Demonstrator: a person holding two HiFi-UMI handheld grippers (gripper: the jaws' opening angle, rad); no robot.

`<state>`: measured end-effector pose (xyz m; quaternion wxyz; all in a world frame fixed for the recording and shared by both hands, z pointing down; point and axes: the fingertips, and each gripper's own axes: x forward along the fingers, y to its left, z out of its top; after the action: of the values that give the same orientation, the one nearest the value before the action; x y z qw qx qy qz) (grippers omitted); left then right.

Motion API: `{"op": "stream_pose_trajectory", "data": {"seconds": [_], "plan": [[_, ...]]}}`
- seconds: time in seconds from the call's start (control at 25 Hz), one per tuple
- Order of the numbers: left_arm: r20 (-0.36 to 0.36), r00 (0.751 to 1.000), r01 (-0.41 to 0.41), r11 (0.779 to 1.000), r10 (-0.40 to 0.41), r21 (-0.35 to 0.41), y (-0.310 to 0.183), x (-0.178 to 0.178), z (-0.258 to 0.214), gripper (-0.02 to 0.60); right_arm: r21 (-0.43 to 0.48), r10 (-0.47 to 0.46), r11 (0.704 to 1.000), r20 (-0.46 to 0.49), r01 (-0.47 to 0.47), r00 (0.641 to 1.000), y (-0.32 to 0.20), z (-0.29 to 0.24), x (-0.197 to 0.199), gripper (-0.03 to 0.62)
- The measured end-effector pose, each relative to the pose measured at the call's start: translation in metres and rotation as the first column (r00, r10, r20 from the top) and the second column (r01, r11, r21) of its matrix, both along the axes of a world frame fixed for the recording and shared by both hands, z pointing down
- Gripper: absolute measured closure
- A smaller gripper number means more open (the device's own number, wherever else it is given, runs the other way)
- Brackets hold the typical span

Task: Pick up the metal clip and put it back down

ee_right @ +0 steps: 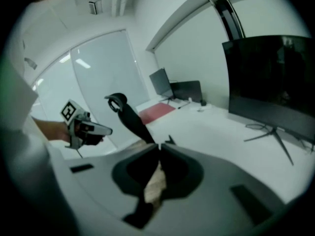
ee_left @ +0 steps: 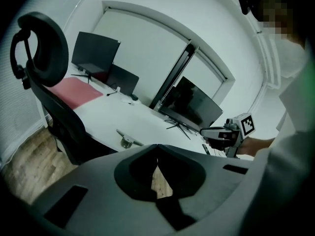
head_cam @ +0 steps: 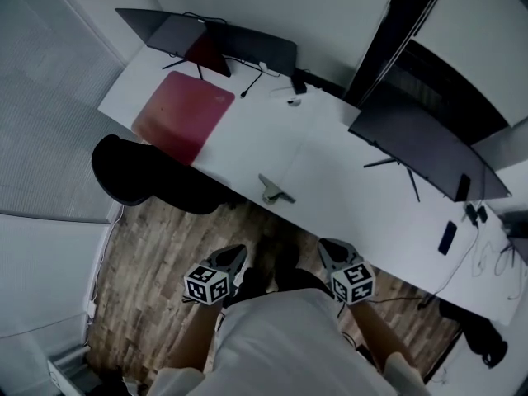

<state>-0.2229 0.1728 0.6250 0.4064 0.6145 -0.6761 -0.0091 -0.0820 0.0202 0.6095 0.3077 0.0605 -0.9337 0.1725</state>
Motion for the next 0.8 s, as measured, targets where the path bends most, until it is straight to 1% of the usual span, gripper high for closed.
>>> {"op": "stream_pose_trajectory", "data": {"seconds": [0.08, 0.16, 0.28, 0.52, 0.8], "plan": [[-0.059, 0.997, 0.053, 0.999, -0.054, -0.012, -0.006, 0.0, 0.009, 0.549, -0.014, -0.02, 1.0, -0.005, 0.02, 1.0, -0.007, 0.006, -0.001, 0.559], [-0.109, 0.988, 0.109, 0.994, -0.11, -0.019, -0.012, 0.0, 0.017, 0.549, -0.023, -0.037, 0.999, -0.007, 0.037, 0.999, -0.014, 0.011, -0.002, 0.559], [-0.139, 0.977, 0.161, 0.986, -0.164, -0.029, -0.022, -0.002, 0.026, 0.549, -0.026, -0.062, 0.998, -0.007, 0.061, 0.998, -0.025, 0.017, -0.006, 0.559], [-0.153, 0.97, 0.184, 0.982, -0.189, -0.047, -0.043, -0.005, 0.035, 0.549, -0.033, -0.087, 0.996, -0.016, 0.087, 0.996, -0.041, 0.029, -0.014, 0.559], [-0.206, 0.959, 0.183, 0.981, -0.192, -0.064, -0.066, -0.021, 0.056, 0.549, -0.062, -0.075, 0.996, -0.054, 0.072, 0.996, -0.048, 0.051, -0.027, 0.559]]}}
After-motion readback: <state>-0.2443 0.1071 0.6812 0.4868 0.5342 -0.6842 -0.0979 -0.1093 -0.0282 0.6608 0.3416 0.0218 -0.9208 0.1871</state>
